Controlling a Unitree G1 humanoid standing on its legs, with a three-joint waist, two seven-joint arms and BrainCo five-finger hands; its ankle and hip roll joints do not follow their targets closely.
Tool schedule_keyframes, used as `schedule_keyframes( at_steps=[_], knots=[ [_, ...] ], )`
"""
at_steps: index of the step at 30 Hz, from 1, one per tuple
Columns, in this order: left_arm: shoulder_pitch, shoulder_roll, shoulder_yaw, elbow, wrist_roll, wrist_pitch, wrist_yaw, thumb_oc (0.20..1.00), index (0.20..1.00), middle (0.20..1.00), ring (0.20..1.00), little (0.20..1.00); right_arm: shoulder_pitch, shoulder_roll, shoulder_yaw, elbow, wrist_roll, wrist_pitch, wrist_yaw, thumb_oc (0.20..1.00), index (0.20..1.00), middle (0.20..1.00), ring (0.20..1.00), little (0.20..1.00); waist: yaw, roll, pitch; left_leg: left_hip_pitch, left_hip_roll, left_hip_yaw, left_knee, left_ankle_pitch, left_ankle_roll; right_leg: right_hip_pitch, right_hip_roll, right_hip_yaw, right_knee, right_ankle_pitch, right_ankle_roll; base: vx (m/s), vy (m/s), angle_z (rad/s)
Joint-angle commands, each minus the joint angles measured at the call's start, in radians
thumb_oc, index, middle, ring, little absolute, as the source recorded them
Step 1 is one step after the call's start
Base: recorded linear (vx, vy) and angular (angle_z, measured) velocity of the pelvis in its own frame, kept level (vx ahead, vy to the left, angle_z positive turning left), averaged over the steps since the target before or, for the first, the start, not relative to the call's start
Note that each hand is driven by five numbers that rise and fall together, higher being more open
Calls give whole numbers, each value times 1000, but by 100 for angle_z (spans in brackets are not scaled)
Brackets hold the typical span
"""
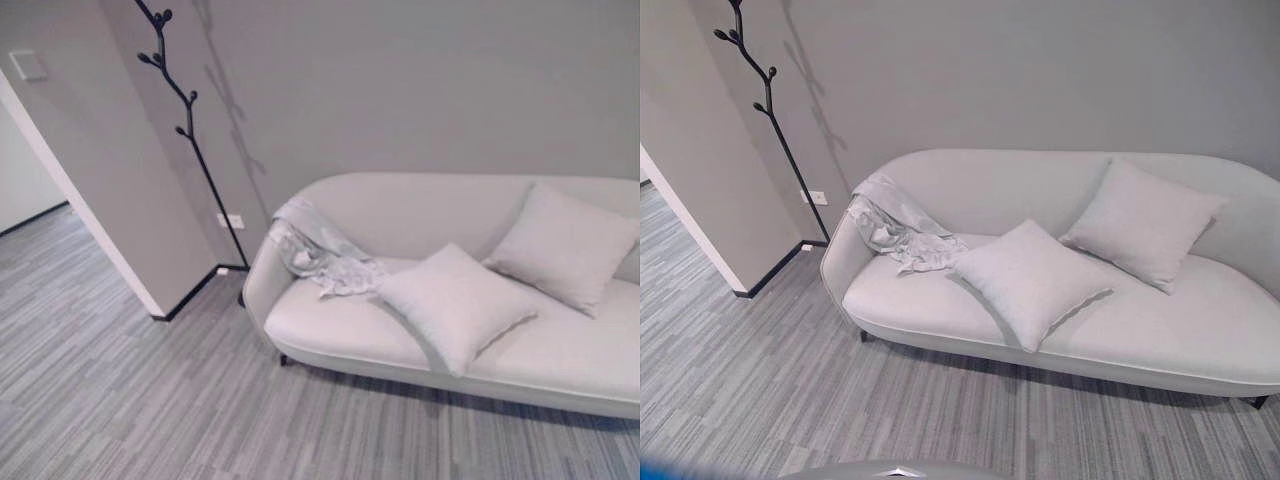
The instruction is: Hang the clothes on the sofa on the clothes rack.
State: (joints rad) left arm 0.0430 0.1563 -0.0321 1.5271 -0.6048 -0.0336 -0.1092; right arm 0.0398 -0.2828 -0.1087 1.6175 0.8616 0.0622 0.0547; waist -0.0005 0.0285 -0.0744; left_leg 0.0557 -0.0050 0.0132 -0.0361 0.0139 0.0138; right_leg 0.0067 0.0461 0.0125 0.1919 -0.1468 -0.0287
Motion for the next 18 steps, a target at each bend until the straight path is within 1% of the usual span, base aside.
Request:
schedule_keyframes(
  at_steps=[1,8,9,11,12,13,14,16,17,18],
  knots=[
    [-64,-3,58,30,47,-11,-3,1000,1000,1000,1000,1000,-68,45,-7,54,-26,2,13,1000,1000,1000,1000,1000,-6,-45,19,76,-5,-26,-51,-51,-38,111,-63,92,-272,191,90,0,0,0],
    [-70,3,47,18,63,-18,3,1000,1000,1000,1000,1000,-67,52,10,49,-46,-3,21,1000,1000,1000,1000,1000,-6,-50,25,77,-3,-25,-51,-58,-40,111,-59,89,-270,188,90,0,0,0],
    [-72,5,45,19,61,-18,4,1000,1000,1000,1000,1000,-69,53,10,47,-44,-4,24,1000,1000,1000,1000,1000,-6,-51,31,79,1,-21,-51,-49,-41,110,-58,91,-266,183,90,-51,-16,-1],
    [-86,8,32,15,63,-21,5,1000,1000,1000,1000,1000,-75,53,20,45,-52,-9,30,1000,1000,1000,1000,1000,-4,-66,78,-26,-11,-3,125,-74,-60,95,-70,95,-235,170,81,-160,-26,2],
    [-100,6,23,16,53,-18,2,1000,1000,1000,1000,1000,-83,47,28,41,-64,-11,36,1000,1000,1000,1000,1000,-7,-74,110,-100,-16,9,226,-78,-81,81,-77,88,-219,166,79,-178,-3,6],
    [-106,4,20,15,48,-17,2,1000,1000,1000,1000,1000,-88,44,31,43,-69,-10,36,1000,1000,1000,1000,1000,-10,-73,119,-149,-10,7,292,-73,-88,69,-79,81,-211,162,75,-101,46,13],
    [-112,2,26,10,8,-19,6,1000,1000,1000,1000,1000,-91,38,35,47,-72,-10,35,1000,1000,1000,1000,1000,-8,-72,128,-177,6,10,303,-49,-95,66,-84,74,-207,155,74,28,100,23],
    [-109,-2,57,-2,-54,-31,8,1000,1000,1000,1000,1000,-88,29,43,48,-88,-4,41,1000,1000,1000,1000,1000,0,-78,125,-201,52,27,242,-40,-92,65,-106,63,-202,141,79,148,156,32],
    [-105,-3,68,-2,-71,-35,11,1000,1000,1000,1000,1000,-84,28,48,44,-99,-3,43,1000,1000,1000,1000,1000,7,-80,121,-203,84,27,196,-14,-91,67,-117,63,-199,132,85,219,195,30],
    [-106,-4,76,-2,-99,-42,14,1000,1000,1000,1000,1000,-80,27,55,39,-109,-4,42,1000,1000,1000,1000,1000,11,-80,123,-213,117,19,143,36,-96,71,-129,63,-191,116,92,246,232,35]
  ],
)
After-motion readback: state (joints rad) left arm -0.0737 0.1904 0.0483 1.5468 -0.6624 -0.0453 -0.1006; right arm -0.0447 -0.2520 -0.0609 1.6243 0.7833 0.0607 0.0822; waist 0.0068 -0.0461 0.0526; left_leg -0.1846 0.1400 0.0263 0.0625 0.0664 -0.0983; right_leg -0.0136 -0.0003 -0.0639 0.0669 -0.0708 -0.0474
